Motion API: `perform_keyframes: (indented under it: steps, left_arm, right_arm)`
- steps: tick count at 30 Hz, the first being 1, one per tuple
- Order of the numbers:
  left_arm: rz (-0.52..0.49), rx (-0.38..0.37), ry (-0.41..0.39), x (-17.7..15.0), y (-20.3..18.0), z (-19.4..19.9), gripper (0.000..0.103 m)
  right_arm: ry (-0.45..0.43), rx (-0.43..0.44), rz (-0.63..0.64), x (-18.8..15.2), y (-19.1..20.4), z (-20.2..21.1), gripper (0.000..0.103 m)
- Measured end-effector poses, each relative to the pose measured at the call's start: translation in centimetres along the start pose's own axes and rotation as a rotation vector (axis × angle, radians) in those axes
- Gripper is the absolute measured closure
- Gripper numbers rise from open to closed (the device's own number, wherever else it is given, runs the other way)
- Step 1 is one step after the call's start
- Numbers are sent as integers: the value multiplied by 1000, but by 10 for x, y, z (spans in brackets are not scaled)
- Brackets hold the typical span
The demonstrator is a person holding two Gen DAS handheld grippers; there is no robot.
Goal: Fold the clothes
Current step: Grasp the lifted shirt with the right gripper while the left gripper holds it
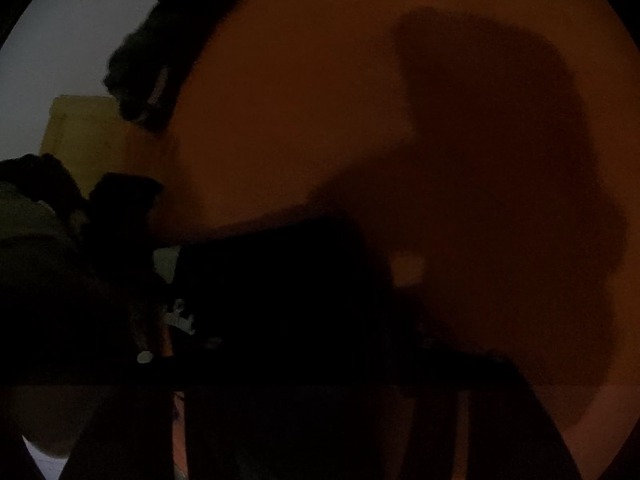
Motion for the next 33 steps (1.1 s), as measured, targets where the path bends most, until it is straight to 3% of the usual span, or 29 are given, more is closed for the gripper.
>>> perform_keyframes:
  steps: [3,5,6,7,10,14,17,23,29,33]
  left_arm:
    - [-2,-24,-21,-6,0,2,78]
    - [-55,4,-29,-12,-5,5,84]
    - [-91,36,-36,-14,-8,6,85]
    - [-126,71,-44,-16,-12,7,85]
    - [-259,169,-61,-21,-31,8,87]
    - [-426,201,-76,-19,-71,9,88]
    - [-544,204,-74,-2,-110,12,88]
    - [-832,127,-102,29,-216,13,88]
    - [-1131,135,-53,9,-332,-25,89]
    - [-1246,155,-12,-18,-368,-48,89]
  right_arm:
    - [7,53,-38,5,-4,-4,44]
    - [2,73,-38,5,-4,-5,45]
    - [-6,72,-33,4,-4,-3,58]
    - [-24,60,-21,2,-3,1,86]
    - [-101,22,27,-5,5,19,92]
    - [-286,-39,59,-31,33,53,92]
    - [-462,-64,31,-63,43,106,92]
    - [-872,-127,-49,-148,76,198,92]
    - [-1246,-324,-157,-230,111,243,92]
    - [-1388,-379,-243,-268,121,251,93]
Point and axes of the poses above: each gripper's, at about its wrist camera, not at the fingertips, and z roughly against the way its jaws point, y to its left, x to its top, the point moved 5 cm from there along -z, roughly the way its jaws point, and after that the axes turned 4 degrees about -z, right-handed, at the moved point
